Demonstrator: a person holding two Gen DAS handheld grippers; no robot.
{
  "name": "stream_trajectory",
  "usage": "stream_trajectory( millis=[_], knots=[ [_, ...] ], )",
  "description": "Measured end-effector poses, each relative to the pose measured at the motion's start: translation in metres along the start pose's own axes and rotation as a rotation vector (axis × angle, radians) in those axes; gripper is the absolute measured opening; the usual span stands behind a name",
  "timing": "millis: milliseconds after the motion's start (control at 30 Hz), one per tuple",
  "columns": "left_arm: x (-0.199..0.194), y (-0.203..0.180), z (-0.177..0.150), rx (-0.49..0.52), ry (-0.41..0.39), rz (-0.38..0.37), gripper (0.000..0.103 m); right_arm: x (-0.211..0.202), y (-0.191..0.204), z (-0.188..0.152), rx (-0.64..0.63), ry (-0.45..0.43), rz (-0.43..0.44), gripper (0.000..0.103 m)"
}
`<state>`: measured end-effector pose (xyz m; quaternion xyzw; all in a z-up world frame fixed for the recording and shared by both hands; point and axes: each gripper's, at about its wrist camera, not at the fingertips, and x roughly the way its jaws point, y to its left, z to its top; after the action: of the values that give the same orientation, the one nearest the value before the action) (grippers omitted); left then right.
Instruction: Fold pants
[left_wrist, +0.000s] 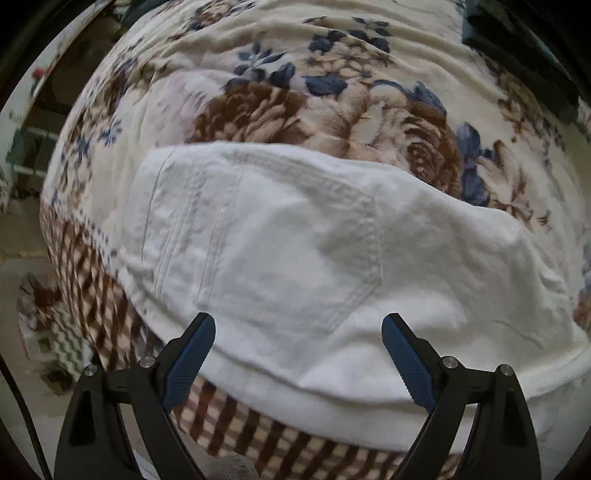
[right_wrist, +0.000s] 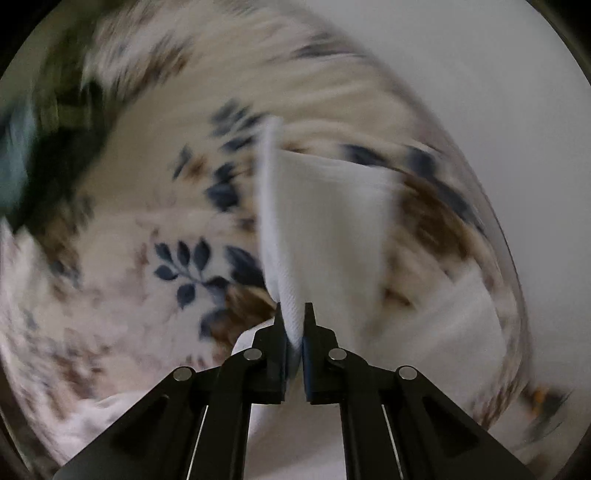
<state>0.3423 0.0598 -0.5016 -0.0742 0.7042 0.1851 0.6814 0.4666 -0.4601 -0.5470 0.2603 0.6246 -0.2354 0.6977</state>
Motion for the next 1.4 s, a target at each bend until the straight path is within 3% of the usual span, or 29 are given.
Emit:
stream_trajectory(
  millis=[133, 233, 300, 333, 400, 433, 467, 600, 733, 833, 867, 900, 1000, 1033, 1067, 1100, 1200, 1400],
  knots=[
    [-0.002, 0.023, -0.015, -0.075, 0.018, -0.055, 0.092, -0.024, -0.094, -0.033, 0.245, -0.016, 0.054, 0.006],
    [0.004, 0.037, -0.024, -0.112, 0.026, -0.059, 0.092, 0.000, -0.133, -0.056, 0.303, 0.025, 0.032, 0.006],
    [0.010, 0.044, -0.029, -0.129, 0.036, -0.057, 0.092, 0.032, -0.150, -0.066, 0.341, 0.106, 0.066, 0.009],
    [0.014, 0.050, -0.031, -0.144, 0.042, -0.061, 0.092, 0.048, -0.152, -0.069, 0.352, 0.152, 0.086, 0.012],
    [0.018, 0.065, -0.036, -0.188, 0.062, -0.105, 0.092, 0.057, -0.150, -0.076, 0.360, 0.184, 0.109, 0.032],
    [0.020, 0.072, -0.038, -0.206, 0.068, -0.129, 0.092, 0.054, -0.146, -0.082, 0.370, 0.170, 0.128, 0.050],
    [0.022, 0.080, -0.040, -0.225, 0.074, -0.146, 0.092, 0.050, -0.142, -0.089, 0.372, 0.156, 0.135, 0.060],
    [0.035, 0.122, -0.041, -0.317, 0.094, -0.244, 0.092, 0.028, -0.112, -0.128, 0.348, 0.106, 0.184, 0.061],
    [0.055, 0.155, -0.033, -0.425, 0.104, -0.361, 0.092, 0.048, -0.056, -0.164, 0.285, 0.188, 0.330, 0.061],
    [0.075, 0.174, -0.022, -0.495, 0.088, -0.390, 0.091, 0.071, -0.013, -0.183, 0.247, 0.243, 0.366, 0.061],
    [0.079, 0.175, -0.018, -0.500, 0.085, -0.380, 0.083, 0.080, 0.000, -0.188, 0.237, 0.257, 0.366, 0.061],
    [0.084, 0.175, -0.012, -0.495, 0.074, -0.362, 0.064, 0.090, 0.011, -0.192, 0.241, 0.258, 0.363, 0.061],
    [0.089, 0.176, -0.001, -0.459, 0.038, -0.332, 0.030, 0.108, 0.028, -0.197, 0.290, 0.235, 0.381, 0.057],
    [0.088, 0.175, 0.002, -0.435, 0.029, -0.315, 0.027, 0.112, 0.032, -0.199, 0.304, 0.216, 0.383, 0.044],
    [0.085, 0.171, 0.003, -0.404, 0.015, -0.300, 0.022, 0.115, 0.033, -0.200, 0.313, 0.203, 0.370, 0.018],
    [0.082, 0.168, 0.003, -0.378, 0.004, -0.289, 0.018, 0.117, 0.035, -0.200, 0.333, 0.192, 0.363, 0.009],
    [0.067, 0.164, 0.000, -0.313, -0.037, -0.264, 0.014, 0.094, 0.031, -0.211, 0.341, 0.148, 0.354, 0.007],
    [0.049, 0.184, -0.010, -0.315, -0.038, -0.300, 0.013, 0.027, 0.044, -0.243, 0.212, 0.106, 0.304, 0.007]
  ],
)
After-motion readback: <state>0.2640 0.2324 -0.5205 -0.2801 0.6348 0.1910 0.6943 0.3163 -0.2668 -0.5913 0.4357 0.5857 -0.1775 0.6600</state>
